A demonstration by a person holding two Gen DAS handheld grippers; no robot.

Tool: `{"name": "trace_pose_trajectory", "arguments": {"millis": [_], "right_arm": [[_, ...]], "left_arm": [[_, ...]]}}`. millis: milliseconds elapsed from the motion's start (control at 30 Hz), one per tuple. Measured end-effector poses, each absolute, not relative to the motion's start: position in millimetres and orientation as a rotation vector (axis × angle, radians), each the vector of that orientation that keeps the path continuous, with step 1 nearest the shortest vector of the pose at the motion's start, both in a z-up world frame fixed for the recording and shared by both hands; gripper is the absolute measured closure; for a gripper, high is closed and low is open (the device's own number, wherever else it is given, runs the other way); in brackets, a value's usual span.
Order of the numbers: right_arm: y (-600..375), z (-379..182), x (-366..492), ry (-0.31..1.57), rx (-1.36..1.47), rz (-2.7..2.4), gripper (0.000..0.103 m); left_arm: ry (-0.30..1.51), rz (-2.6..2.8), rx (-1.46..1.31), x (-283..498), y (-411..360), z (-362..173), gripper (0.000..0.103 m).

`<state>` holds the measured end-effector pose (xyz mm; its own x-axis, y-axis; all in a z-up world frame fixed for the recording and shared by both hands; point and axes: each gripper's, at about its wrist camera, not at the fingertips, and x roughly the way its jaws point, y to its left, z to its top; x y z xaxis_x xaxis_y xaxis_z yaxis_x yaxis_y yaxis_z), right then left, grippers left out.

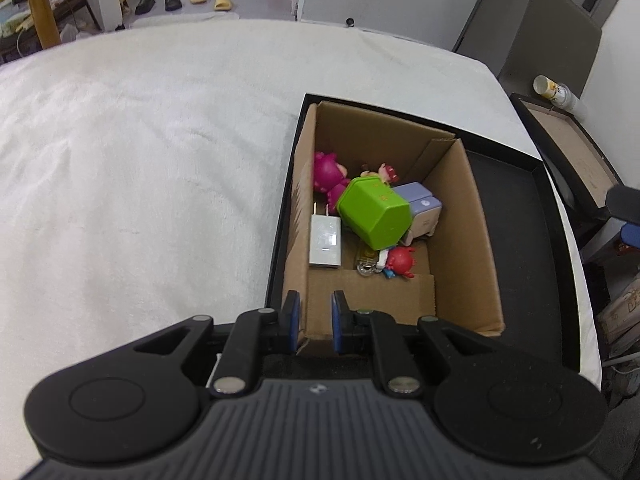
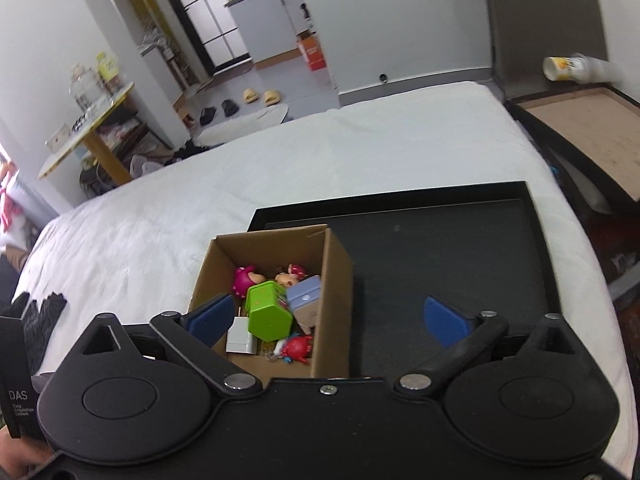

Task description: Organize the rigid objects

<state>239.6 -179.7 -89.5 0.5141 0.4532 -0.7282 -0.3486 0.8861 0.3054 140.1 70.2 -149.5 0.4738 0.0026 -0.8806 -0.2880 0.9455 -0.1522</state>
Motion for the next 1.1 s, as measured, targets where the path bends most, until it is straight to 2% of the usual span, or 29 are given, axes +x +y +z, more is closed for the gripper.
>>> {"name": "trace_pose_trajectory", "arguments": {"millis": [133,300,400,600,1100], "right_arm": [[-194,-86,231,0.895,0.152,0.477,0.000],[-207,-78,218,0.874,0.173,0.502,0.000],[-214,-73,210,0.867,0.193,0.514,0.000],[-224,-64,191,0.827,0.196,0.495,0.000],[-237,-40,149,0.773,0.166,0.438,0.000]], "left_arm": [[1.060,0.183,-0.293,134,65,-135,0.082],[1.028,0.212,-0.288,120,57,-119,0.036],[0.989,0.235,-0.278,108,54,-109,0.028],[0.958,0.218,-0.297,88,50,-93,0.016],[0.872,0.182,-0.261,50,34,-52,0.008]]}}
